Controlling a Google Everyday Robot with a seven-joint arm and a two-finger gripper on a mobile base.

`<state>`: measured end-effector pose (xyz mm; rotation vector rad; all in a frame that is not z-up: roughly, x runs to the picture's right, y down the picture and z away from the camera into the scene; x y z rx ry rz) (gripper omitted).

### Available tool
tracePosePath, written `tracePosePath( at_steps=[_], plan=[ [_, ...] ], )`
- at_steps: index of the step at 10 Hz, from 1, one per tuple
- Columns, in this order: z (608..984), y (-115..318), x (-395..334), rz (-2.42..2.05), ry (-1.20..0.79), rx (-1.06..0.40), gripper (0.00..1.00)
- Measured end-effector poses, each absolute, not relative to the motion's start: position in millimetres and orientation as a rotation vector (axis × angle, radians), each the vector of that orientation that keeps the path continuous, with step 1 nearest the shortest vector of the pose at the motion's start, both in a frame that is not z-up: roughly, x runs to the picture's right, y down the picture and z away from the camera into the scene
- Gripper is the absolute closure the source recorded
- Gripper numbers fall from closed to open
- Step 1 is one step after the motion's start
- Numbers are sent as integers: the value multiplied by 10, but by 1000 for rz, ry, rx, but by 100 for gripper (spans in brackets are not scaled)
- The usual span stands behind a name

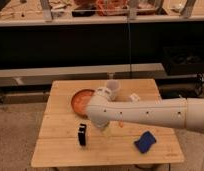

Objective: Knock the eraser over

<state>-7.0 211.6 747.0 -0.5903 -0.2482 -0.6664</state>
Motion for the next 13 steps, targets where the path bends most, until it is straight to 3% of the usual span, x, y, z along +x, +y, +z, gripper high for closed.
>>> tracePosePath(
  at_steps=[8, 10, 13],
  plan=[
    [7491, 2164, -279, -715, -268, -586, 21],
    [7496, 2154, -359, -727, -272, -582, 25],
    [7505, 2154, -458, -745, -277, -579, 44]
  ],
)
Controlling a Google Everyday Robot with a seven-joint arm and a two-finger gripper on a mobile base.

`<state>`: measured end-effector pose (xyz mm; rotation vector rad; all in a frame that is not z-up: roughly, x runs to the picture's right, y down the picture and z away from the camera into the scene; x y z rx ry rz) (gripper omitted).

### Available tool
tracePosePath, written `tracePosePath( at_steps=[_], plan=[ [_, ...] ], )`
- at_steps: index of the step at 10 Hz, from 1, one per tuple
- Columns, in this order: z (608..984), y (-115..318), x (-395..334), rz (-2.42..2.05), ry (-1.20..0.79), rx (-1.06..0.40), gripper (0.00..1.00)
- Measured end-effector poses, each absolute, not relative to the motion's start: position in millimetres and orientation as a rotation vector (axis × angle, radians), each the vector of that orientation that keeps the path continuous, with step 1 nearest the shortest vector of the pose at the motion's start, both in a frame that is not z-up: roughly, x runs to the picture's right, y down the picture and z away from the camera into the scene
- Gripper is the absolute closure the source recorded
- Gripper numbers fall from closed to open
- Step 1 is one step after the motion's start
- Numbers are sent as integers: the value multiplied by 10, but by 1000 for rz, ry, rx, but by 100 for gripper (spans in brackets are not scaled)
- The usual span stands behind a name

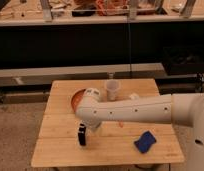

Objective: Knock the eraser over

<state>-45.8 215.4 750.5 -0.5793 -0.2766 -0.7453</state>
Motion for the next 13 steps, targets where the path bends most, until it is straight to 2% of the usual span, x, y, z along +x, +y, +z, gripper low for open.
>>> tracePosePath(
  at_steps=[3, 5, 6, 13],
  plan=[
    [7515, 2147, -604, -767, -286, -572, 76],
    [7517, 2146, -741, -795, -295, -564, 94],
    [7507, 2150, -804, -804, -302, -560, 100],
    [7567, 2211, -1050, -838, -335, -543, 100]
  ],
)
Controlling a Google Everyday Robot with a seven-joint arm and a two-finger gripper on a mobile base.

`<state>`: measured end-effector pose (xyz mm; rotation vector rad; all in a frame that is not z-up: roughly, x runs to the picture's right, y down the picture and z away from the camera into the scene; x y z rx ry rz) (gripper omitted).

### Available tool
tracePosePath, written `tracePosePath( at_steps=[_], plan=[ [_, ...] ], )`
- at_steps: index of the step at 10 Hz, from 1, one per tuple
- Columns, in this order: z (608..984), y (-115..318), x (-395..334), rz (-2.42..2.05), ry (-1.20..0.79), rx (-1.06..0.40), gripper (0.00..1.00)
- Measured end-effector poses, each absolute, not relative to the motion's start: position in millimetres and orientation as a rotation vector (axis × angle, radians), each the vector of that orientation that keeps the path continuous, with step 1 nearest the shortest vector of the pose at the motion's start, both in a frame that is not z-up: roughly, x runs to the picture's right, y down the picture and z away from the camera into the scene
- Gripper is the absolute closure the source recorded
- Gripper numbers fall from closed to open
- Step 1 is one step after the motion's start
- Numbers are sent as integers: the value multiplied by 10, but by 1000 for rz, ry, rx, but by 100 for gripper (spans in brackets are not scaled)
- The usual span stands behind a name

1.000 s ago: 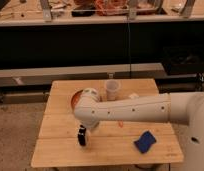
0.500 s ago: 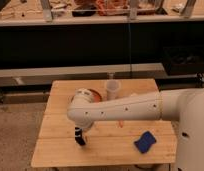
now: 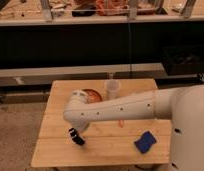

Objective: Knock the eraser over

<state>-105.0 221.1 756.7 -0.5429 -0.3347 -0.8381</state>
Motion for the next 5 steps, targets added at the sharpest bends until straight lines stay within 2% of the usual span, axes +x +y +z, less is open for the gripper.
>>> tracePosePath(
  at_steps=[5],
  plan=[
    [7617, 2237, -1187, -847, -355, -530, 100]
  ],
)
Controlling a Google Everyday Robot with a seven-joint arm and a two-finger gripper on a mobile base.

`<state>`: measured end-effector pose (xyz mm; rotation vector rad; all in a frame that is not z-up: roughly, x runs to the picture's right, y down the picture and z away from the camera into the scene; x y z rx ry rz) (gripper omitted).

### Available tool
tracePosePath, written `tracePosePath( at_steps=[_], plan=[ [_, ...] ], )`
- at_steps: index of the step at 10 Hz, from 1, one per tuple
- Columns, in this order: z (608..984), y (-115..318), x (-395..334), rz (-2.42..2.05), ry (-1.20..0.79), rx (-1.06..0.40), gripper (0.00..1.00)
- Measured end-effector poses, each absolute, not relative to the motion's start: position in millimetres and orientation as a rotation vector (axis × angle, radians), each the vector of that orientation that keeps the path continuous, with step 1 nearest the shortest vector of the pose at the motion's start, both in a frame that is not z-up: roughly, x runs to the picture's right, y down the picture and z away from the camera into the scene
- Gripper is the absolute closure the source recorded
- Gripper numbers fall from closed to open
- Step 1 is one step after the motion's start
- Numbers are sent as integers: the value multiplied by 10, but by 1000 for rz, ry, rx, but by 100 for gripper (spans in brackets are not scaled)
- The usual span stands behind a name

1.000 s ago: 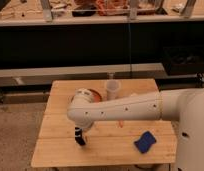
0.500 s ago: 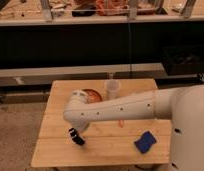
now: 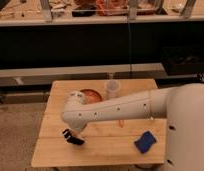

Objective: Knock the eraser over

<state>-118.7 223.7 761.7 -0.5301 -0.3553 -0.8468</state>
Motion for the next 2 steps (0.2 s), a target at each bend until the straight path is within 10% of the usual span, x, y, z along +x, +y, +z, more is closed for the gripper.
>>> tracePosePath(
  at_steps=[2],
  plan=[
    [7623, 2245, -1195, -844, -359, -527, 100]
  ],
)
